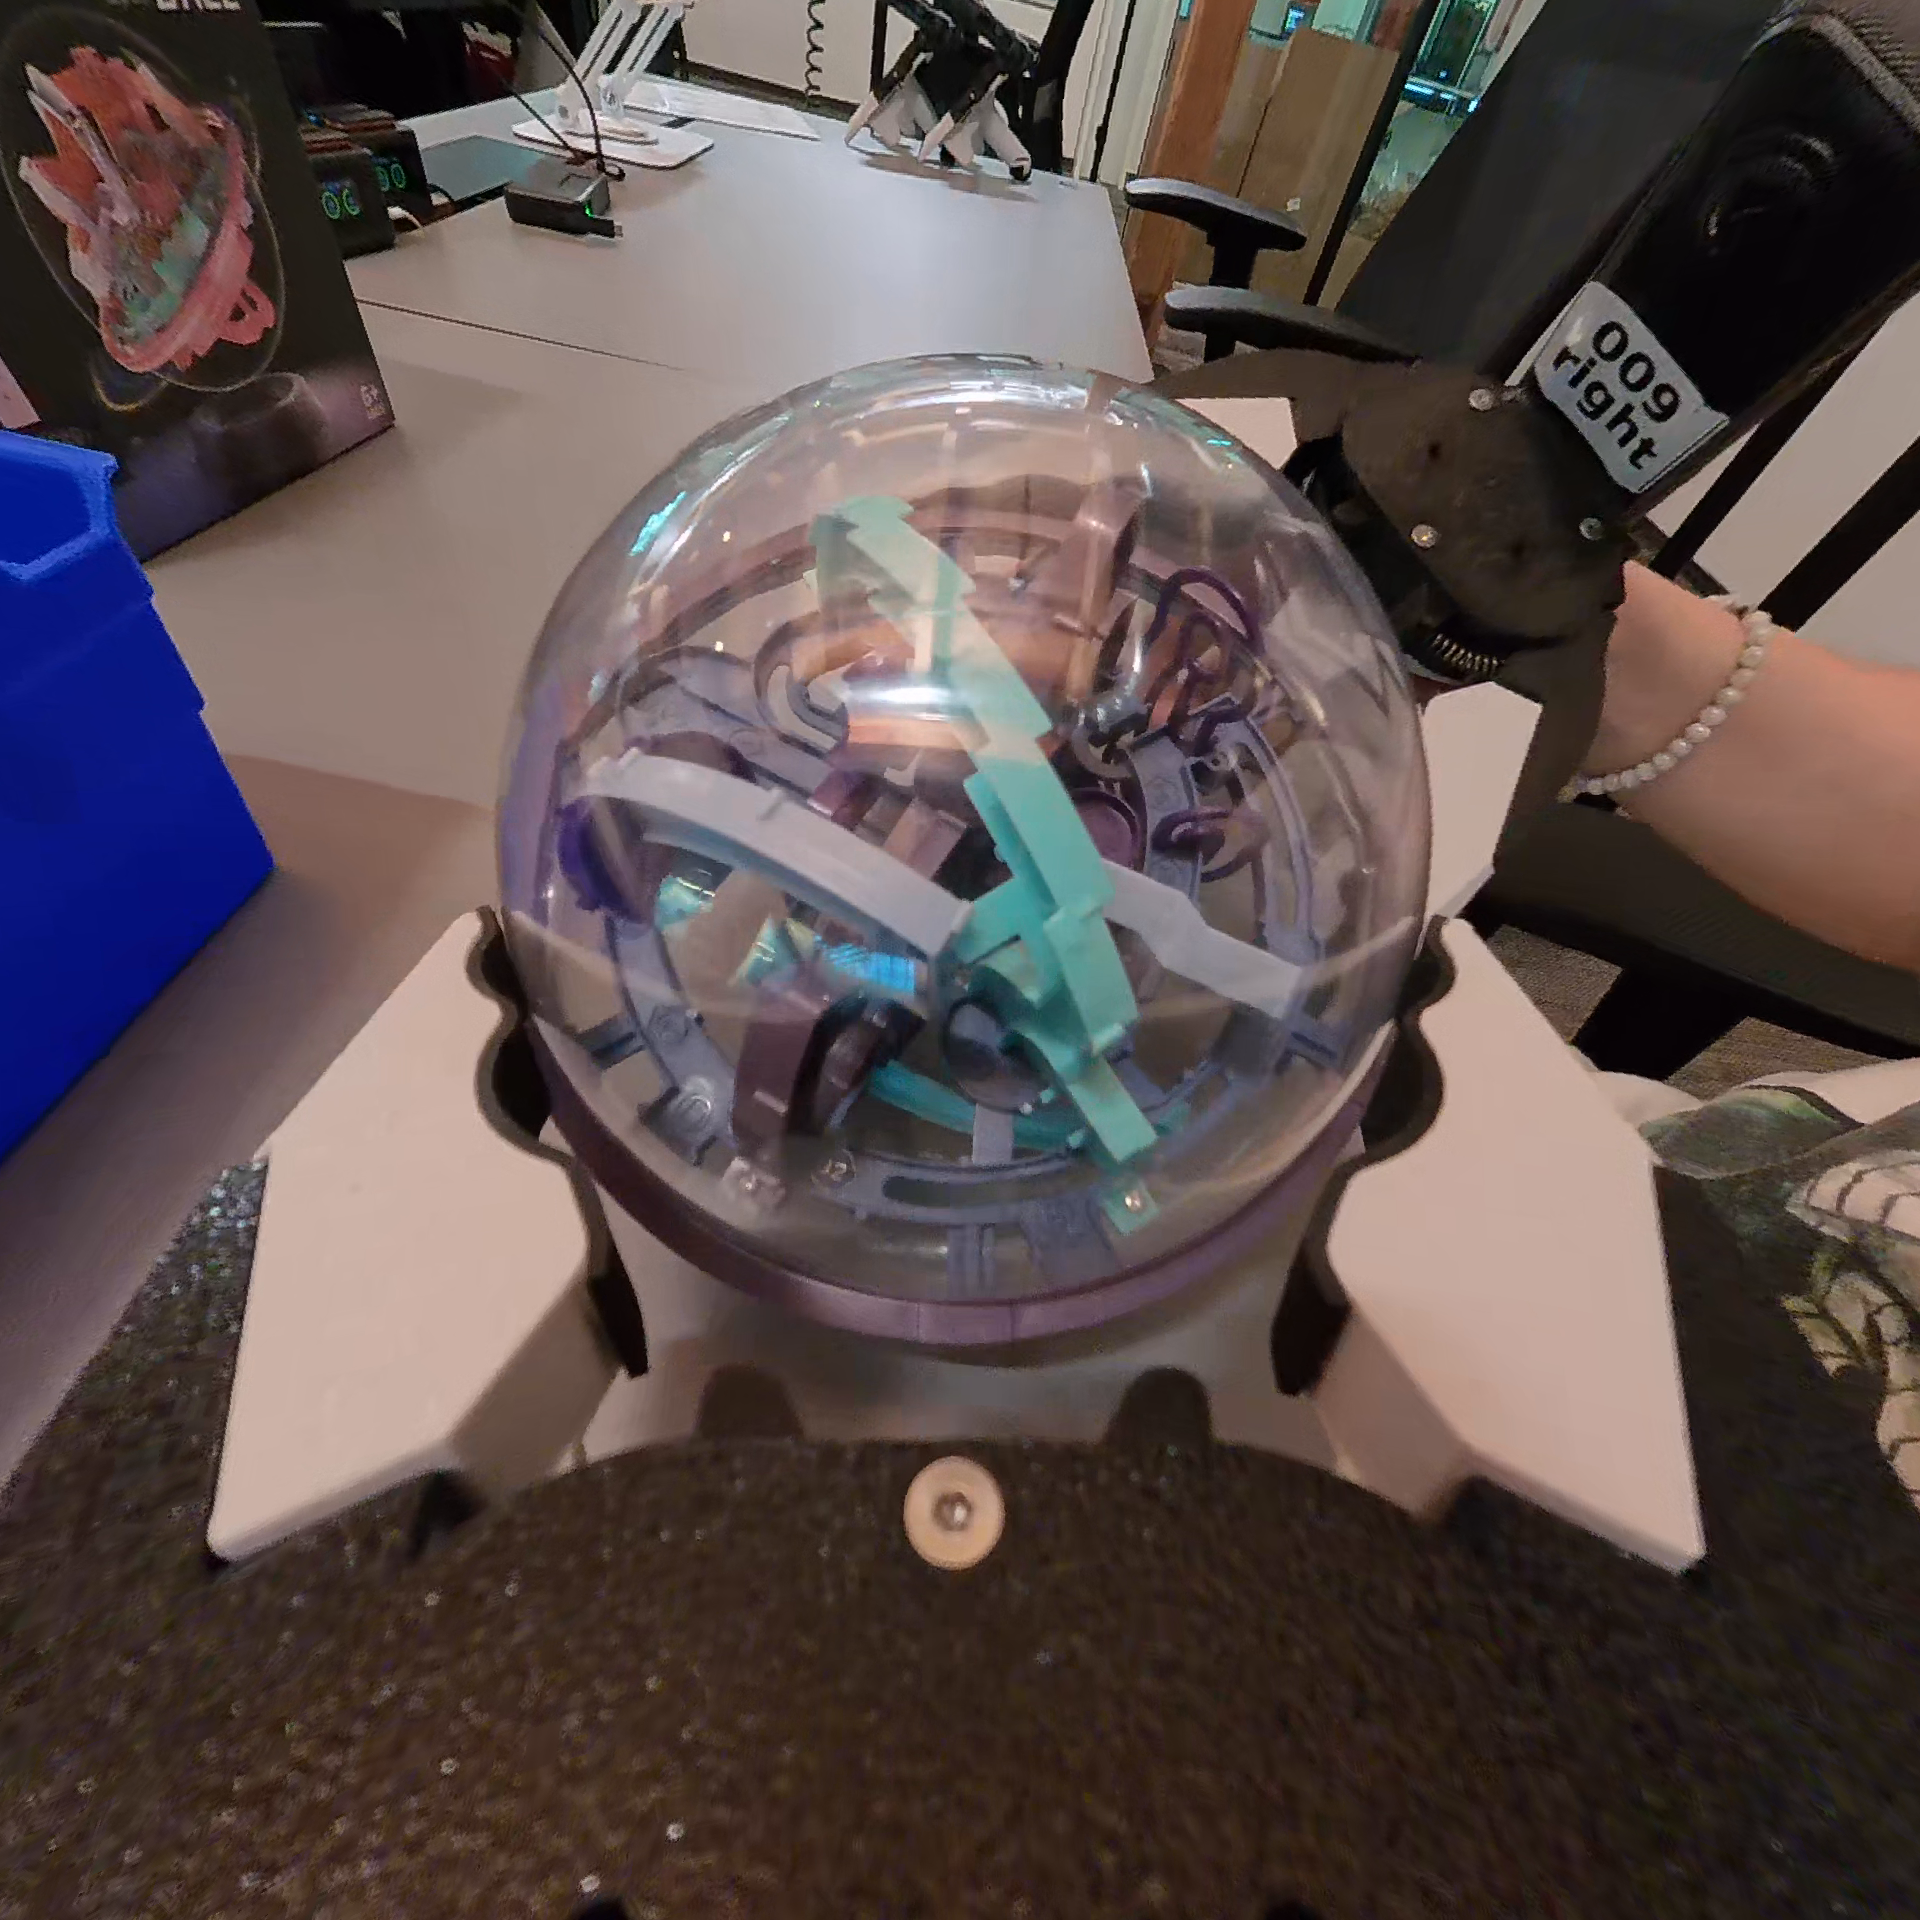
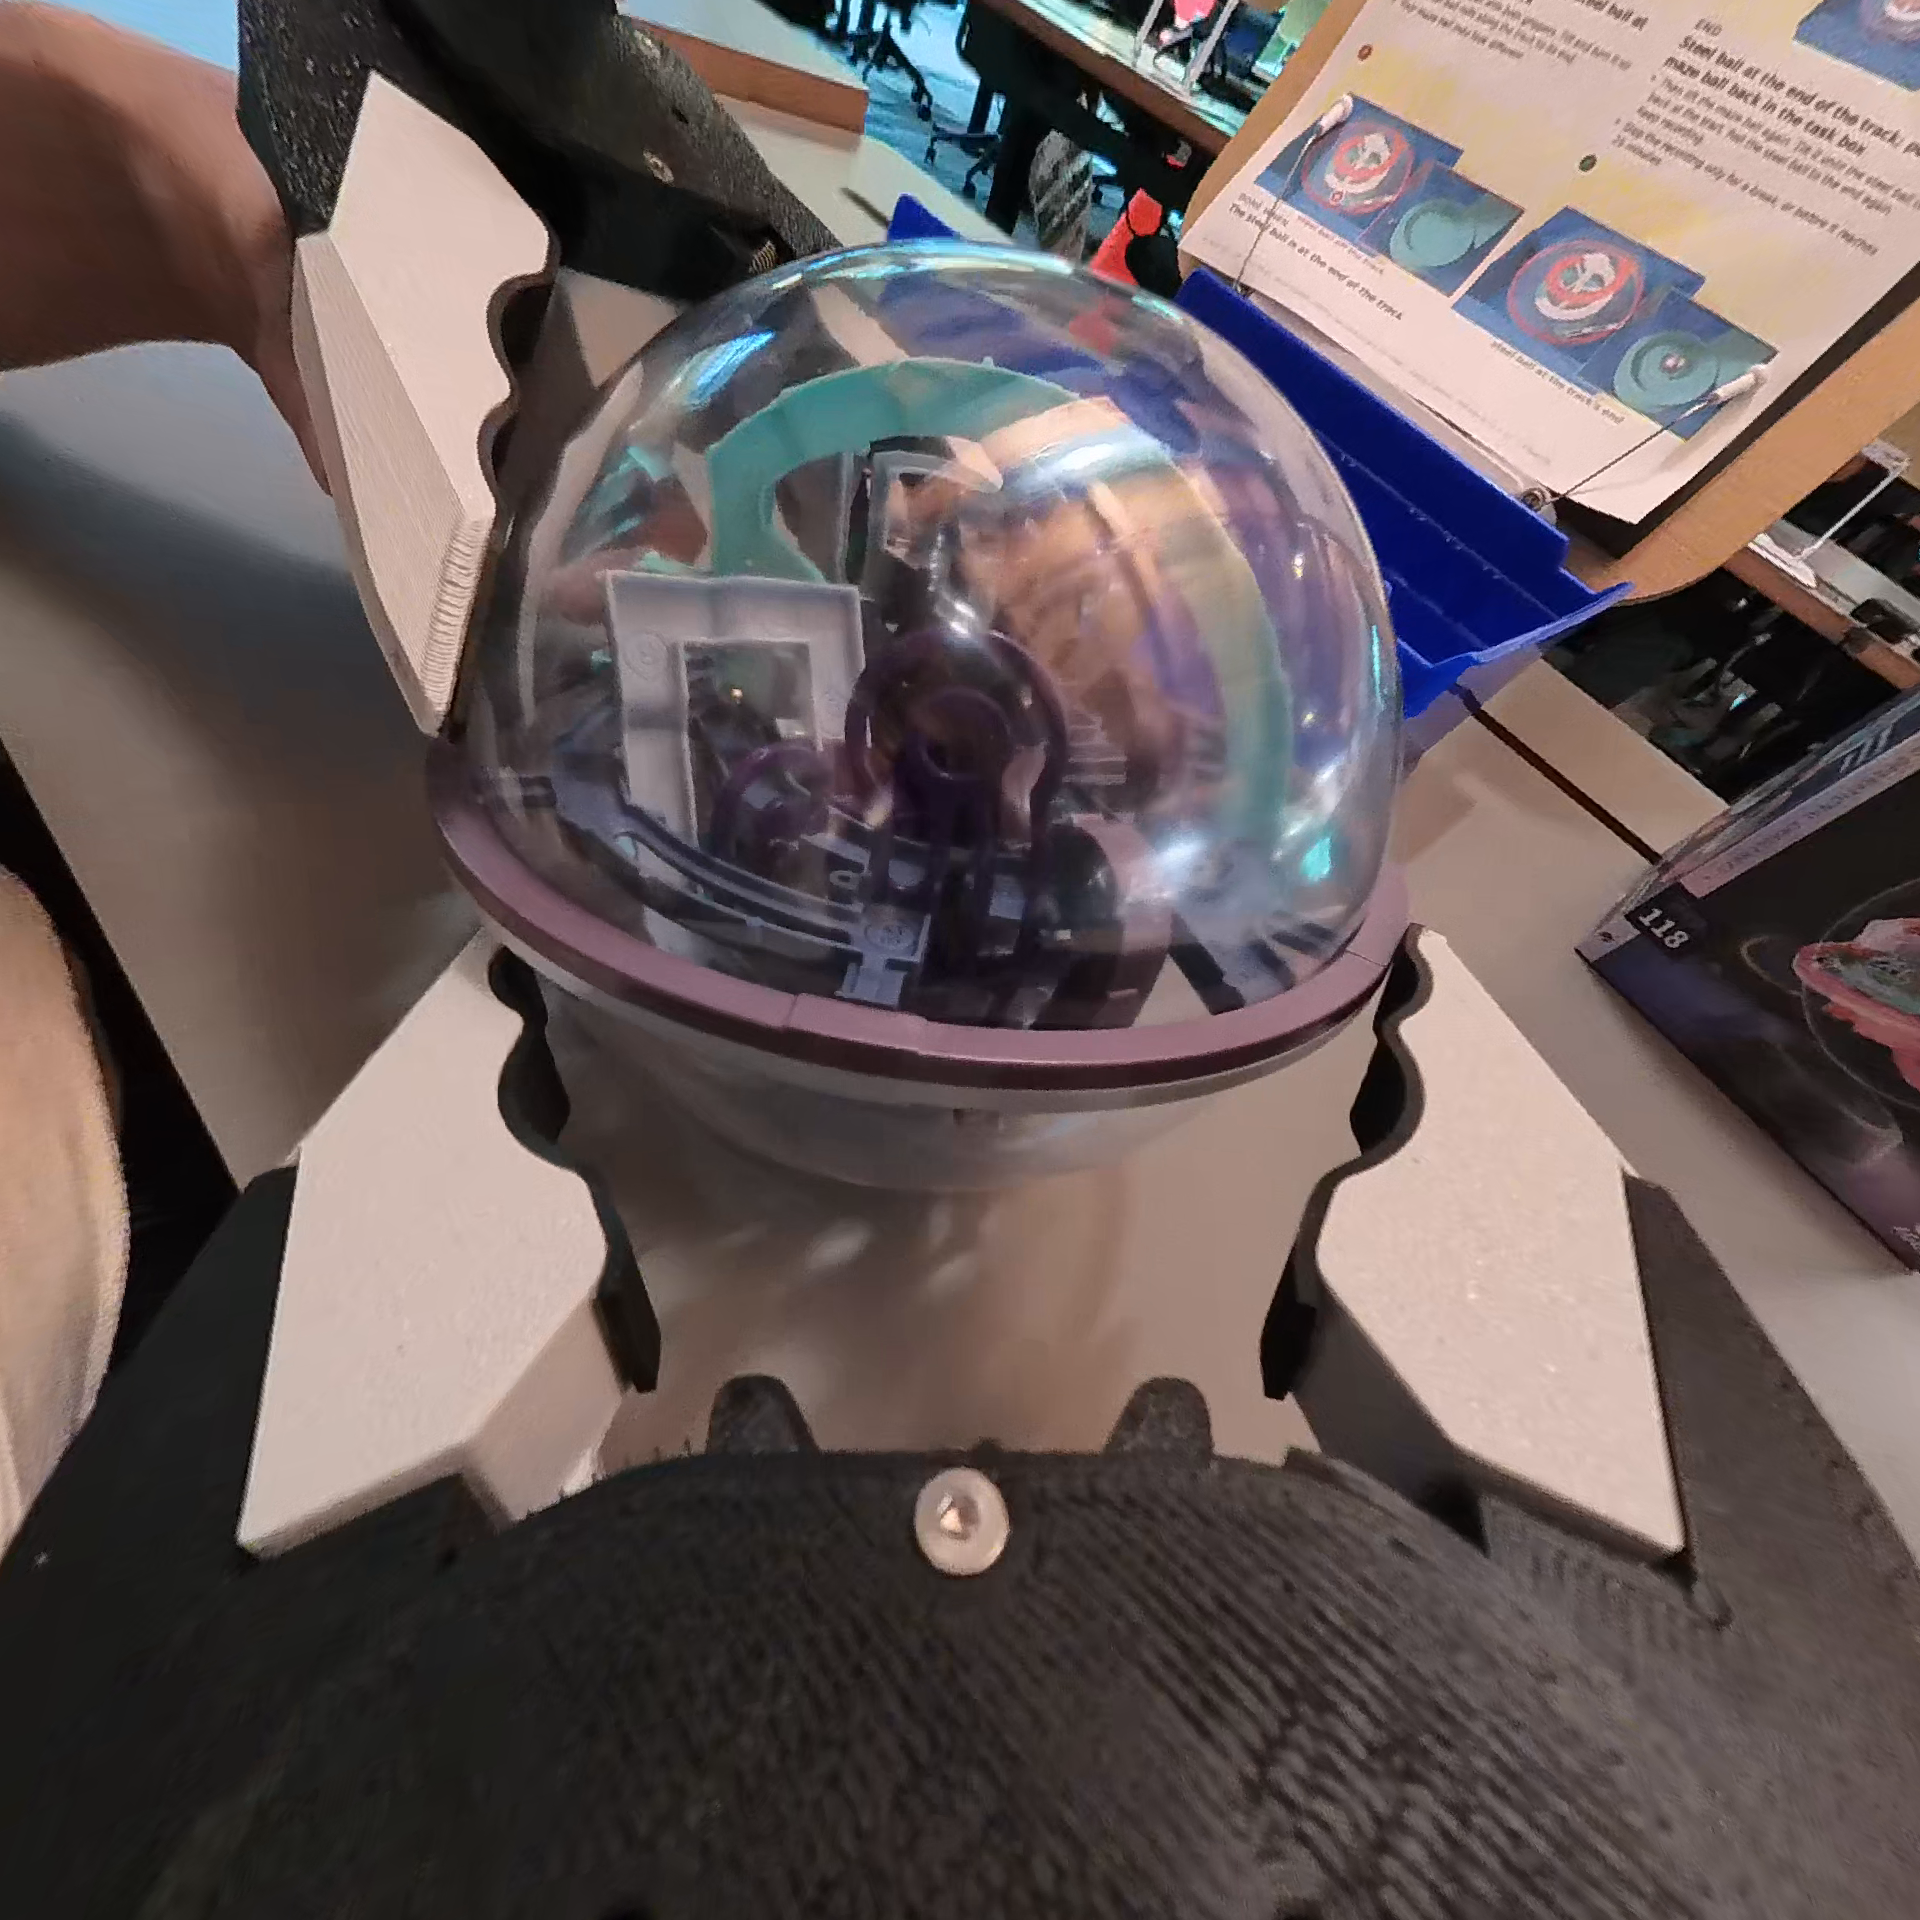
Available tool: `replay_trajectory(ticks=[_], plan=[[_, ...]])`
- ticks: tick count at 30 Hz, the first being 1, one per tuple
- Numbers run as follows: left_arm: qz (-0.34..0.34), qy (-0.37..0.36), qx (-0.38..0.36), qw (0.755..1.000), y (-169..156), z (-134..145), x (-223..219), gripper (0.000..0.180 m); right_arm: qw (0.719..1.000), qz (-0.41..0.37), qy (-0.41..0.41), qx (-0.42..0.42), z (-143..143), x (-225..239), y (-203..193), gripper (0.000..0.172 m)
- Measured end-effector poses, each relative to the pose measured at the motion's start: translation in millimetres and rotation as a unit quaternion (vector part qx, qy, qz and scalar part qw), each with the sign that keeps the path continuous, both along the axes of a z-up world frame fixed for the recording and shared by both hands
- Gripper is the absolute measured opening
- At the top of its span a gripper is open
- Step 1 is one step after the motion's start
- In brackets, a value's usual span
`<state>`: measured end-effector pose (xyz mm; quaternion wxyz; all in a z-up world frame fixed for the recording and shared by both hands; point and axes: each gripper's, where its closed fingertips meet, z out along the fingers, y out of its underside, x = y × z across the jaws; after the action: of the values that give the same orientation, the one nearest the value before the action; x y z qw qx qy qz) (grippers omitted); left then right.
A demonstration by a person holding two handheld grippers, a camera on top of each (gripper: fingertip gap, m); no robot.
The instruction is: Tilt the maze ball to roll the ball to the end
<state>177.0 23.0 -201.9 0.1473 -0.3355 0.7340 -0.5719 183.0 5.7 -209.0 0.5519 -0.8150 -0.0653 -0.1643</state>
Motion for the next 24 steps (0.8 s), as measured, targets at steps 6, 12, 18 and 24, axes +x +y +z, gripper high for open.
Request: replay_trajectory(ticks=[6,12,18,24], plan=[[0.001,0.004,-0.008,1.000,0.7,-0.1,1.5,0.157,0.998,0.061,-0.009,-0.032,15.7,-12.1,-3.2,0.149],[0.003,0.005,0.001,1.000,0.9,-1.3,1.3,0.157,0.992,0.060,-0.055,-0.092,6.3,-4.4,7.4,0.155],[0.009,0.008,0.006,1.000,2.1,-3.5,1.7,0.157,0.995,0.031,-0.062,-0.074,3.5,0.0,12.9,0.157],[0.002,-0.002,0.009,1.000,2.2,0.2,-0.5,0.157,0.998,0.006,-0.042,-0.046,1.8,-3.4,12.9,0.157]])
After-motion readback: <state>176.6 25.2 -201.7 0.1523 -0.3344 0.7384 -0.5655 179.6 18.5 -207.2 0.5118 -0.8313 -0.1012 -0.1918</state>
